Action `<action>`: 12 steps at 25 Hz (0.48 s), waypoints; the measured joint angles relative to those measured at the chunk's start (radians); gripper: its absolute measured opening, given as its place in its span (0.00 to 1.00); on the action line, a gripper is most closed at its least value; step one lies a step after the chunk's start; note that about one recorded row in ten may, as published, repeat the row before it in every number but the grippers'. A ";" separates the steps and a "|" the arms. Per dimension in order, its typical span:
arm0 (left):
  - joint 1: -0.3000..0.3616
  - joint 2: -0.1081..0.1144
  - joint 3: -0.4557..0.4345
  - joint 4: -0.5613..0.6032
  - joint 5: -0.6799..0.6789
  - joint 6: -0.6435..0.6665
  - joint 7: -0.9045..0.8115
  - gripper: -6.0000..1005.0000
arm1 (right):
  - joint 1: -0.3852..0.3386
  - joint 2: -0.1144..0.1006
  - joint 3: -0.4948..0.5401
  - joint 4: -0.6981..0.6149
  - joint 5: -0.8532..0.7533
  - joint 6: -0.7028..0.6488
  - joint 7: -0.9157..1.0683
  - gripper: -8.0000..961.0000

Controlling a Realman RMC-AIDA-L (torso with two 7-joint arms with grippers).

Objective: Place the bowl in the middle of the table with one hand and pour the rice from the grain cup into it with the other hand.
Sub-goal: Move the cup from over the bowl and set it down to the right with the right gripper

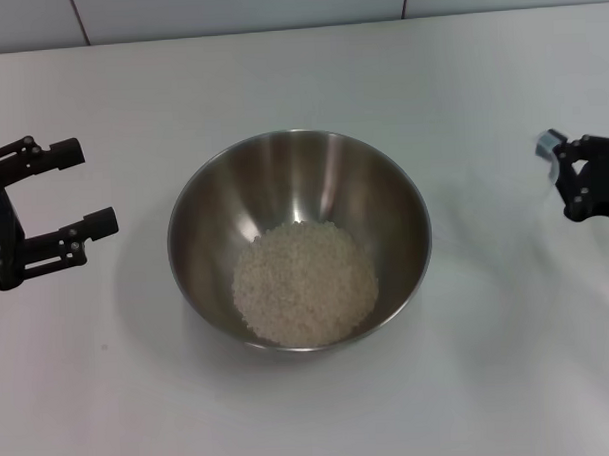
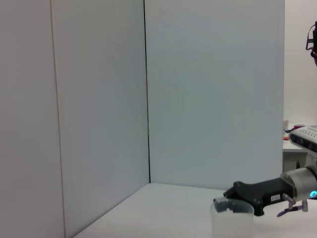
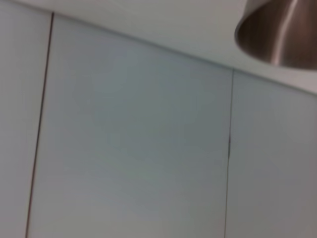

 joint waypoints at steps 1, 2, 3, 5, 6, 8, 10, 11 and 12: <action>0.000 0.000 0.001 -0.001 -0.002 0.000 0.001 0.78 | 0.002 0.001 -0.012 0.001 -0.001 0.019 0.005 0.03; 0.000 -0.001 0.001 -0.001 -0.002 0.000 0.001 0.78 | 0.006 0.003 -0.027 0.006 -0.001 0.056 0.007 0.03; 0.000 -0.001 0.001 -0.001 -0.002 0.000 0.001 0.78 | 0.006 0.003 -0.027 0.006 -0.001 0.056 0.007 0.03; 0.000 -0.002 0.001 0.001 -0.002 0.000 0.001 0.78 | 0.007 0.004 -0.031 0.010 -0.001 0.080 0.007 0.03; 0.000 -0.002 0.001 0.001 -0.002 0.000 0.001 0.78 | 0.007 0.004 -0.032 0.015 -0.002 0.090 0.005 0.03; 0.000 -0.002 0.001 0.001 -0.002 0.000 0.001 0.78 | 0.008 0.005 -0.039 0.025 -0.002 0.107 0.005 0.03; 0.000 -0.002 0.001 0.002 -0.002 0.000 0.001 0.78 | 0.008 0.005 -0.047 0.031 -0.002 0.125 0.004 0.03; 0.000 -0.002 0.001 0.003 -0.002 0.000 0.001 0.78 | 0.008 0.005 -0.051 0.034 -0.001 0.133 0.003 0.03; 0.000 -0.002 0.001 0.004 -0.002 0.000 0.001 0.78 | 0.008 0.005 -0.055 0.042 0.002 0.149 -0.004 0.03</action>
